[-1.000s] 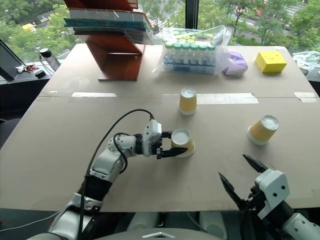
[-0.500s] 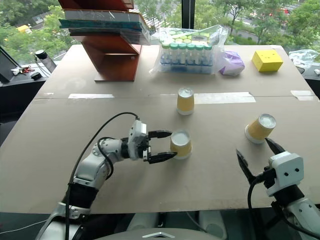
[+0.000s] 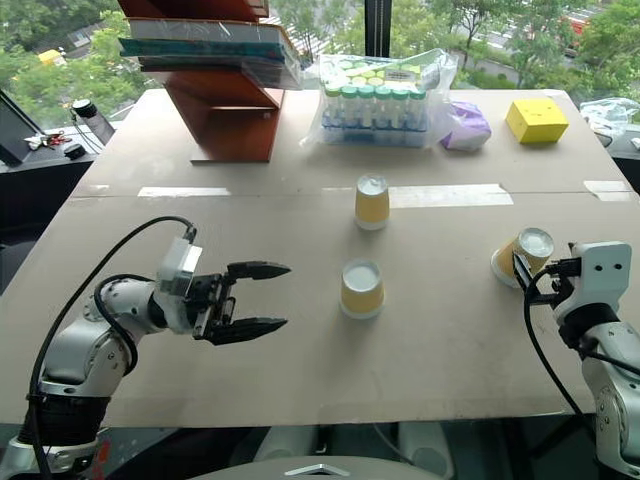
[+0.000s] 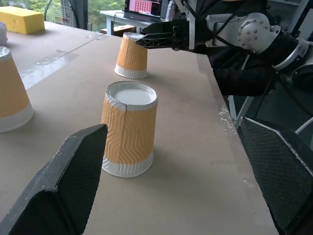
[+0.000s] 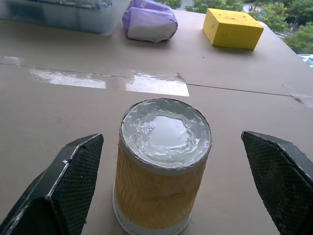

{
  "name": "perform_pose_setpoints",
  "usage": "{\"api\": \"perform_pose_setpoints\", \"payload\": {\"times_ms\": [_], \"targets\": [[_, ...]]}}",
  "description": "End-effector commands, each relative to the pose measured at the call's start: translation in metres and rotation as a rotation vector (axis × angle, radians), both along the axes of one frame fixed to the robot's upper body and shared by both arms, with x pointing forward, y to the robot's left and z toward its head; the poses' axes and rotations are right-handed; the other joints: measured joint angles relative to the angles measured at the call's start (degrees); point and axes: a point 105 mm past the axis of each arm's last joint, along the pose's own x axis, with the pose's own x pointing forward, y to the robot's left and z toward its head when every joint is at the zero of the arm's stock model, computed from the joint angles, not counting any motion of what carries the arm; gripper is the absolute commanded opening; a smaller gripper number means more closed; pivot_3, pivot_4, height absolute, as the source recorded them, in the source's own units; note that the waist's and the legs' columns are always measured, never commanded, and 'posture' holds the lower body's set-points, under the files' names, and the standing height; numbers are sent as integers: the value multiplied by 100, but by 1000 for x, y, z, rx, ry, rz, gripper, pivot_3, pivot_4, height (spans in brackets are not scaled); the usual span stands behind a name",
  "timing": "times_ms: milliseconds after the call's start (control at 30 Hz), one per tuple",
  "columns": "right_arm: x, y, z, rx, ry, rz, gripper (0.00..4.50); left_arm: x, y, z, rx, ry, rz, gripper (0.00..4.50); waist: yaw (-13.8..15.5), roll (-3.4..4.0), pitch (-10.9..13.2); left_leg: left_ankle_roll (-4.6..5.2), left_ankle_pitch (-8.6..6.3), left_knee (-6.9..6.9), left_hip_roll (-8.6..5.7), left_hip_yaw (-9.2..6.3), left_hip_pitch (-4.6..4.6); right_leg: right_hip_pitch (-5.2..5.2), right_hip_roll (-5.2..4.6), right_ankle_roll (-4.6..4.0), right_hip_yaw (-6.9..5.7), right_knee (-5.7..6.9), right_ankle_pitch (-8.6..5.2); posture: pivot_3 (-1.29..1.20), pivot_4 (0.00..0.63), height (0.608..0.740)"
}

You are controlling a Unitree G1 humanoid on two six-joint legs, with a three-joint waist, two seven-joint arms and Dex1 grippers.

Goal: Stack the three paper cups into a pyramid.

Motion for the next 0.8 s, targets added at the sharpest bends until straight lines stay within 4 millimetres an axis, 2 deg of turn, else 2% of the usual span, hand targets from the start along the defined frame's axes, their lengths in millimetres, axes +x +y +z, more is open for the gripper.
{"api": "perform_pose_setpoints", "payload": {"times_ms": [33, 333, 367, 400, 533, 733, 767, 800], "targets": [[4, -6, 4, 28, -13, 10, 4500, -4, 0, 15, -25, -36, -23, 4439, -17, -1, 1, 0, 0, 0, 0, 0, 0, 0, 1, 3, 0, -1, 1, 0, 150, 740], [18, -19, -9, 56, 19, 13, 4500, 2, -5, 42, -129, -88, -15, 4439, -29, 1, 2, 0, 0, 0, -3, 5, 2, 0, 5, 5, 1, 2, 3, 0, 150, 740], [19, -20, -9, 57, 17, 14, 3942, 2, -5, 42, -129, -88, -14, 4500, -29, 1, 2, 0, 0, 0, -4, 5, 3, 0, 5, 6, 3, 2, 4, 0, 150, 740], [20, -21, -8, 56, 14, 15, 3724, 3, -6, 42, -129, -87, -13, 4500, -29, 2, 2, 0, 0, 0, -4, 5, 2, 0, 5, 6, 3, 2, 4, 0, 150, 740], [21, -21, -7, 36, 4, 25, 1900, 3, -8, 39, -132, -83, -6, 4500, -29, 2, 2, 0, 0, 0, -5, 5, 2, 0, 6, 7, 4, 1, 5, 0, 150, 740], [18, -13, 2, 18, -37, 87, 1900, 5, -10, 33, -136, -66, 19, 4500, -28, 2, 3, 0, 0, -1, -4, 5, 2, 0, 6, 7, 4, 1, 5, 0, 150, 740], [16, -8, 5, 9, -49, 117, 1900, 6, -9, 32, -134, -62, 24, 4500, -28, 3, 3, 0, 0, -1, -4, 4, 2, 0, 6, 7, 4, 1, 5, 0, 150, 740], [11, 6, 8, 10, -52, 199, 1900, 6, -8, 29, -130, -54, 32, 4500, -28, 4, 4, 0, 0, -1, -4, 4, 2, 0, 6, 7, 3, 1, 5, 0, 150, 740]]}}
